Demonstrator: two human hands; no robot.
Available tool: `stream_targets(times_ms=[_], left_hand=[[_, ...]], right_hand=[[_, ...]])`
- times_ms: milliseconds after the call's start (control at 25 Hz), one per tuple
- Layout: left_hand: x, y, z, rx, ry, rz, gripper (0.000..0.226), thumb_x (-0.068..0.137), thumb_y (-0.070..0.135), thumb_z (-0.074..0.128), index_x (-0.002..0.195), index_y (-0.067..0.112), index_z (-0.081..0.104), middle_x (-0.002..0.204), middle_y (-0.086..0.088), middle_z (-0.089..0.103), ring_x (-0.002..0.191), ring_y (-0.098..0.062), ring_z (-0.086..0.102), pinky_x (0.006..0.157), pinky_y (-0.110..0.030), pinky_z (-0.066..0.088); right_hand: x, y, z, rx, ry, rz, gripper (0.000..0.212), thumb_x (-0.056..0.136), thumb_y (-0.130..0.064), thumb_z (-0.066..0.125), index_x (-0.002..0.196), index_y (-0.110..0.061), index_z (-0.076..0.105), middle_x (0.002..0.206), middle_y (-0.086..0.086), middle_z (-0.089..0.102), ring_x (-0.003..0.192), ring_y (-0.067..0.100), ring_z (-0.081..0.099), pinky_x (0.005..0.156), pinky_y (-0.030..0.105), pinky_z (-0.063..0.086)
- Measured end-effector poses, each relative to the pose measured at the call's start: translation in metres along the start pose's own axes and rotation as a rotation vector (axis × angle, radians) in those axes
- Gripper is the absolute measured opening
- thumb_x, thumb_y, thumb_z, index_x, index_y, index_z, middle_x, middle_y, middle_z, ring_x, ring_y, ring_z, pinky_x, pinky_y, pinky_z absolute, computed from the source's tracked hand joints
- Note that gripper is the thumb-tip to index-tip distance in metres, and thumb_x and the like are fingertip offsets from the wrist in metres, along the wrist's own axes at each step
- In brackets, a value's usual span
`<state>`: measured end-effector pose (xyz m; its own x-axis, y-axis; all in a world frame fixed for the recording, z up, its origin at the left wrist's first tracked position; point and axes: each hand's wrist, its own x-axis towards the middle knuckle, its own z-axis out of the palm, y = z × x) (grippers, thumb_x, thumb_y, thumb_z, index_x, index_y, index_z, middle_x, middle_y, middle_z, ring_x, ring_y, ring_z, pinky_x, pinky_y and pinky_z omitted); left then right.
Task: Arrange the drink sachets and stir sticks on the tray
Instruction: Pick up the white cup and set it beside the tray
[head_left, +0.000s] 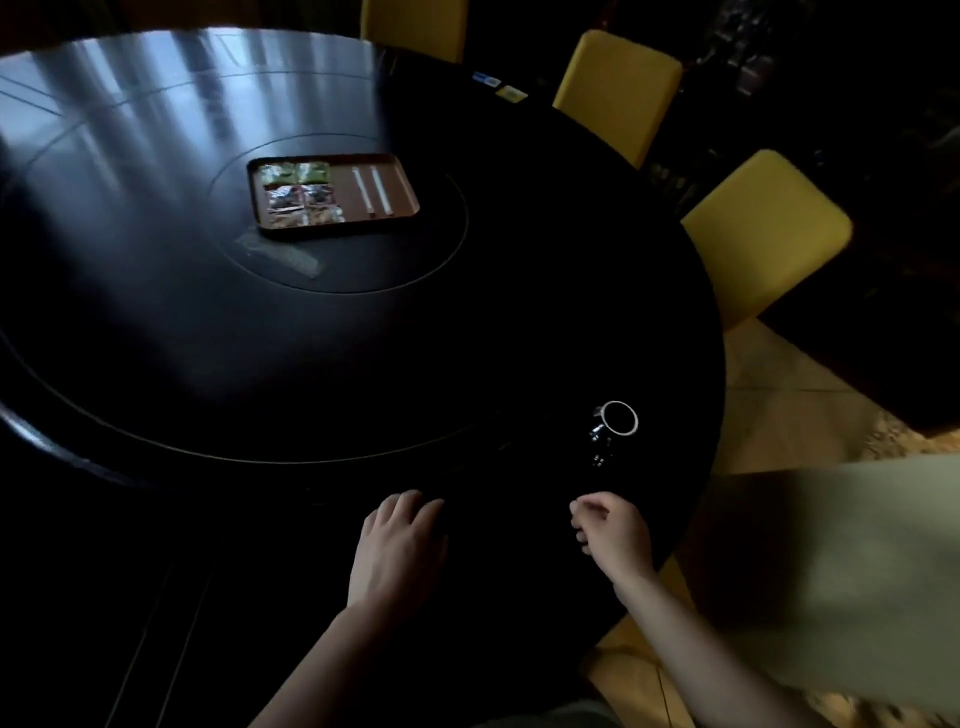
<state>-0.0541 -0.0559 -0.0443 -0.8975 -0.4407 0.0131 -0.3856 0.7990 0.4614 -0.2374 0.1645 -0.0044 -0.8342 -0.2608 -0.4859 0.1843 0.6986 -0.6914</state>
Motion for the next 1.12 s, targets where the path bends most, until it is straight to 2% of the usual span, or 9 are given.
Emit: stream_targets(times_ms=[200, 280, 360, 480, 640, 760, 880, 1000, 1120], left_hand=[[0.025, 0.024, 0.046, 0.16, -0.084, 0.065, 0.042, 0.087, 0.045, 0.048, 0.126, 0.03, 0.053, 0.125, 0.001, 0.052, 0.113, -0.027, 0.055, 0.098, -0.044, 0.045], [0.012, 0.024, 0.067, 0.186, -0.099, 0.052, 0.048, 0.091, 0.05, 0.041, 0.133, 0.029, 0.051, 0.137, -0.003, 0.048, 0.126, -0.032, 0.048, 0.112, -0.048, 0.03], [0.005, 0.022, 0.076, 0.209, -0.089, 0.041, 0.052, 0.096, 0.051, 0.04, 0.143, 0.028, 0.043, 0.149, -0.006, 0.041, 0.139, -0.032, 0.036, 0.119, -0.05, 0.017], [0.005, 0.023, 0.073, 0.204, -0.113, 0.02, 0.056, 0.097, 0.053, 0.037, 0.146, 0.028, 0.039, 0.153, -0.006, 0.038, 0.143, -0.03, 0.03, 0.12, -0.05, 0.016], [0.006, 0.027, 0.071, 0.186, -0.122, 0.005, 0.055, 0.095, 0.052, 0.039, 0.144, 0.027, 0.041, 0.152, -0.006, 0.041, 0.141, -0.031, 0.033, 0.119, -0.05, 0.018], [0.005, 0.026, 0.072, 0.203, -0.115, 0.001, 0.055, 0.095, 0.052, 0.04, 0.144, 0.027, 0.042, 0.151, -0.006, 0.042, 0.141, -0.03, 0.033, 0.12, -0.05, 0.019], [0.005, 0.027, 0.074, 0.2, -0.108, -0.003, 0.056, 0.095, 0.051, 0.042, 0.145, 0.026, 0.042, 0.152, -0.007, 0.042, 0.142, -0.03, 0.033, 0.12, -0.049, 0.019], [0.004, 0.027, 0.074, 0.214, -0.102, -0.014, 0.057, 0.096, 0.052, 0.041, 0.146, 0.027, 0.04, 0.153, -0.006, 0.04, 0.143, -0.03, 0.031, 0.121, -0.048, 0.018], [0.003, 0.027, 0.074, 0.208, -0.106, -0.009, 0.056, 0.095, 0.051, 0.041, 0.146, 0.026, 0.042, 0.152, -0.007, 0.041, 0.143, -0.03, 0.032, 0.121, -0.048, 0.018]], right_hand=[[0.053, 0.001, -0.018, 0.075, 0.198, 0.077, 0.024, 0.088, -0.037, 0.066, 0.104, -0.018, 0.063, 0.096, -0.001, 0.069, 0.086, 0.022, 0.07, 0.079, 0.048, 0.06], [0.07, -0.002, -0.016, 0.02, 0.241, 0.061, 0.027, 0.085, -0.043, 0.068, 0.095, -0.019, 0.06, 0.088, -0.004, 0.067, 0.081, 0.022, 0.07, 0.075, 0.046, 0.061], [0.079, -0.004, -0.012, -0.053, 0.298, 0.03, 0.029, 0.086, -0.042, 0.068, 0.087, -0.016, 0.056, 0.082, 0.0, 0.066, 0.074, 0.024, 0.068, 0.067, 0.041, 0.059], [0.084, -0.001, -0.009, -0.08, 0.353, -0.021, 0.026, 0.088, -0.034, 0.068, 0.09, -0.011, 0.056, 0.083, 0.004, 0.064, 0.076, 0.026, 0.064, 0.067, 0.039, 0.053], [0.087, 0.004, -0.013, -0.011, 0.403, -0.047, 0.02, 0.089, -0.025, 0.066, 0.096, -0.007, 0.061, 0.082, 0.007, 0.069, 0.075, 0.027, 0.067, 0.069, 0.039, 0.056], [0.086, -0.004, -0.03, 0.222, 0.388, -0.025, 0.011, 0.09, -0.017, 0.064, 0.089, -0.007, 0.063, 0.071, 0.009, 0.071, 0.062, 0.022, 0.072, 0.067, 0.041, 0.062], [0.079, -0.011, -0.049, 0.725, 0.304, 0.128, 0.013, 0.09, -0.005, 0.06, 0.08, 0.002, 0.064, 0.078, 0.015, 0.068, 0.053, 0.023, 0.069, 0.06, 0.036, 0.063], [0.068, -0.006, -0.051, 0.989, 0.146, 0.268, 0.011, 0.092, -0.004, 0.058, 0.087, 0.003, 0.065, 0.092, 0.015, 0.065, 0.064, 0.023, 0.07, 0.061, 0.032, 0.063], [0.061, 0.009, -0.046, 1.147, 0.053, 0.408, 0.013, 0.094, -0.006, 0.056, 0.09, 0.004, 0.064, 0.094, 0.02, 0.067, 0.075, 0.029, 0.07, 0.058, 0.031, 0.063]])
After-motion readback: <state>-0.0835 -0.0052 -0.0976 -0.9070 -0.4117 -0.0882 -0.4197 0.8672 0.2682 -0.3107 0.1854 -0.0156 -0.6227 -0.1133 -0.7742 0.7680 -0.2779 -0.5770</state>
